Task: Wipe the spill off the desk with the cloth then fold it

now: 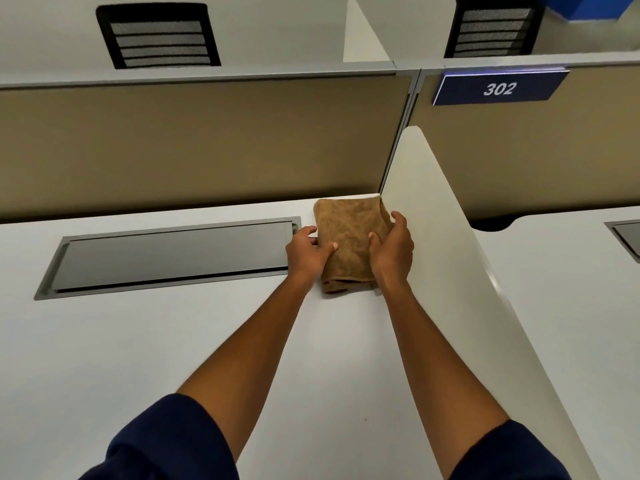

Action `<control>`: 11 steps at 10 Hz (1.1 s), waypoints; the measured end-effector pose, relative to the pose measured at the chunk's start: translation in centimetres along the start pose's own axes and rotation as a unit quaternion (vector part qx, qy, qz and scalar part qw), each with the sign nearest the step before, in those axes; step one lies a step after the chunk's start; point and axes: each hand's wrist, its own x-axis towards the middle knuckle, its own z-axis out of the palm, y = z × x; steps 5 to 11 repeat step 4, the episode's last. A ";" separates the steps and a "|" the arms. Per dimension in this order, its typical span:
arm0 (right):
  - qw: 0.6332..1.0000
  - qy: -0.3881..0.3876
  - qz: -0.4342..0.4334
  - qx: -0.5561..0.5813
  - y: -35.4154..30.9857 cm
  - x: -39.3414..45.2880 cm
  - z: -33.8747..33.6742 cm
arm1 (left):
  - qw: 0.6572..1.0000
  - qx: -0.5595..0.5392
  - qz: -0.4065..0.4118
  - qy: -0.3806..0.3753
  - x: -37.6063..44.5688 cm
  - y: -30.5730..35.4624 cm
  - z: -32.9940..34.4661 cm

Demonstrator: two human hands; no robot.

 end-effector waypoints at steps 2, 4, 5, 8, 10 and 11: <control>0.995 -0.002 -0.052 -0.083 1.9 -3.6 -0.2 | 0.978 0.168 0.116 -0.053 -2.7 -1.9 -0.2; 0.972 -0.099 -0.106 -0.187 3.0 -6.6 -2.3 | 0.945 0.276 0.149 -0.094 -6.6 -1.6 -1.7; 0.972 -0.099 -0.106 -0.187 3.0 -6.6 -2.3 | 0.945 0.276 0.149 -0.094 -6.6 -1.6 -1.7; 0.972 -0.099 -0.106 -0.187 3.0 -6.6 -2.3 | 0.945 0.276 0.149 -0.094 -6.6 -1.6 -1.7; 0.972 -0.099 -0.106 -0.187 3.0 -6.6 -2.3 | 0.945 0.276 0.149 -0.094 -6.6 -1.6 -1.7; 0.972 -0.099 -0.106 -0.187 3.0 -6.6 -2.3 | 0.945 0.276 0.149 -0.094 -6.6 -1.6 -1.7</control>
